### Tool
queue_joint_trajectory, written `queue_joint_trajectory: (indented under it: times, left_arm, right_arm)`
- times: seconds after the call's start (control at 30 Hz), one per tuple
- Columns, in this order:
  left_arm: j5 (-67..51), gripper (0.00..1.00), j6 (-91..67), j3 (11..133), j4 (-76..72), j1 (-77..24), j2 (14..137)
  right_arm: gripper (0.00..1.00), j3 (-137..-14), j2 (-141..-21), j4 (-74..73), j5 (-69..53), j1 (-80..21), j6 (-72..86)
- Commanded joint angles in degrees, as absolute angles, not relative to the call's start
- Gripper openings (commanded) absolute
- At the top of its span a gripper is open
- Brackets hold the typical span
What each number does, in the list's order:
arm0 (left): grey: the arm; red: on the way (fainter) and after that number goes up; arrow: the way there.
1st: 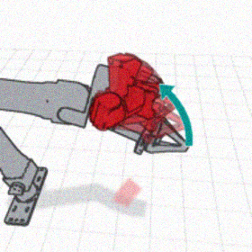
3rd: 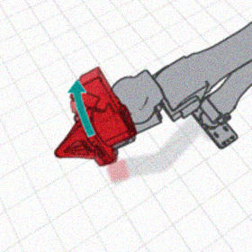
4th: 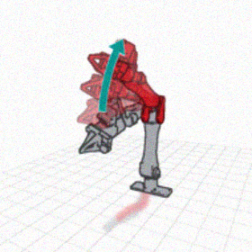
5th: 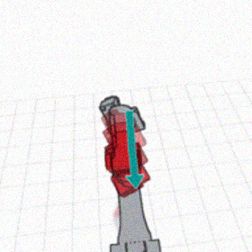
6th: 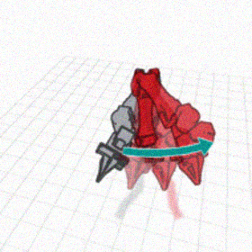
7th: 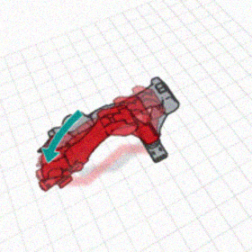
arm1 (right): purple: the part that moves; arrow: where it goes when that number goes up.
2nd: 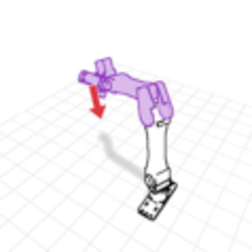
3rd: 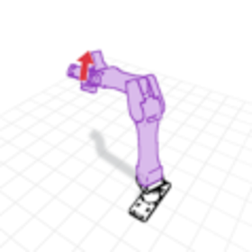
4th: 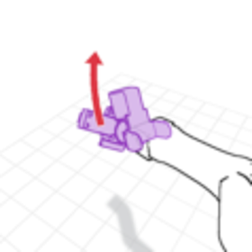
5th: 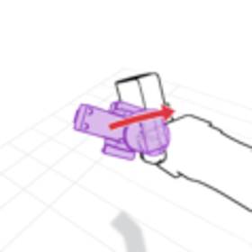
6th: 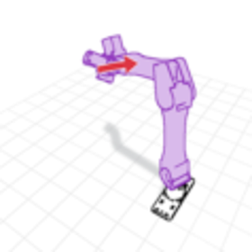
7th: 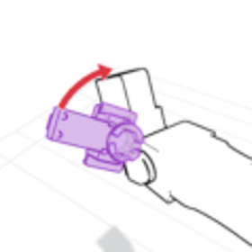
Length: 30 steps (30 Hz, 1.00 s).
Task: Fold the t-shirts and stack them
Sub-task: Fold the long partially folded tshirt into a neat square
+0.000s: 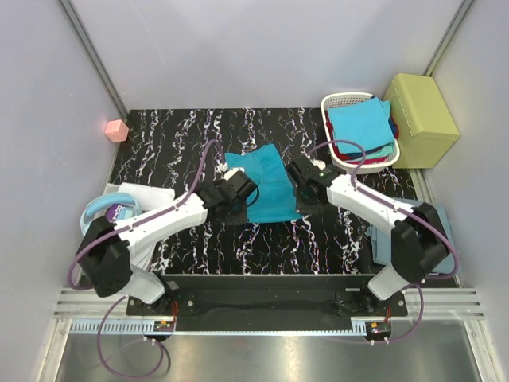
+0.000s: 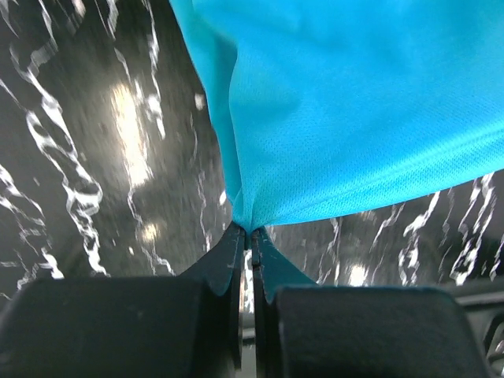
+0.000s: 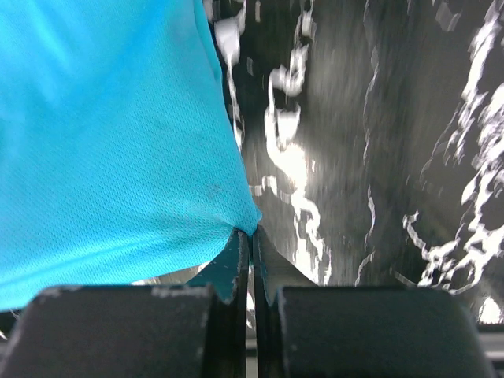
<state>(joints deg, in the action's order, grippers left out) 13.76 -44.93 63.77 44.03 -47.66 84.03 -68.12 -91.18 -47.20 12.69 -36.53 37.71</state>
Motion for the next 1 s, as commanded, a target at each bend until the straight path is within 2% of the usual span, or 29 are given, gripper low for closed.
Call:
queue_joint_trajectory:
  times: [0.0, 0.23, 0.47, 0.7, 0.97]
  left_arm:
    - [15.2, 0.0, -47.3, 58.4, 48.8, -48.4, 77.8]
    - [14.4, 0.0, -52.6, 51.5, 51.9, -50.8, 70.8]
    - [14.9, 0.0, -59.3, 48.0, 55.5, -55.8, 66.2]
    - [20.1, 0.0, -59.3, 54.3, 58.2, -56.5, 66.5]
    - [23.3, 0.0, -55.6, 62.7, 59.5, -54.2, 72.9]
  right_arm:
    - [0.0, -62.4, -85.3, -49.1, 15.1, -38.6, 39.3]
    - [0.0, -57.1, -81.9, -49.4, 13.2, -43.6, 42.8]
    - [0.0, -55.4, -79.2, -50.4, 13.7, -44.4, 43.9]
    - [0.0, -61.2, -77.5, -52.8, 17.7, -44.4, 41.7]
    - [0.0, -71.5, -84.0, -53.8, 21.5, -44.3, 38.3]
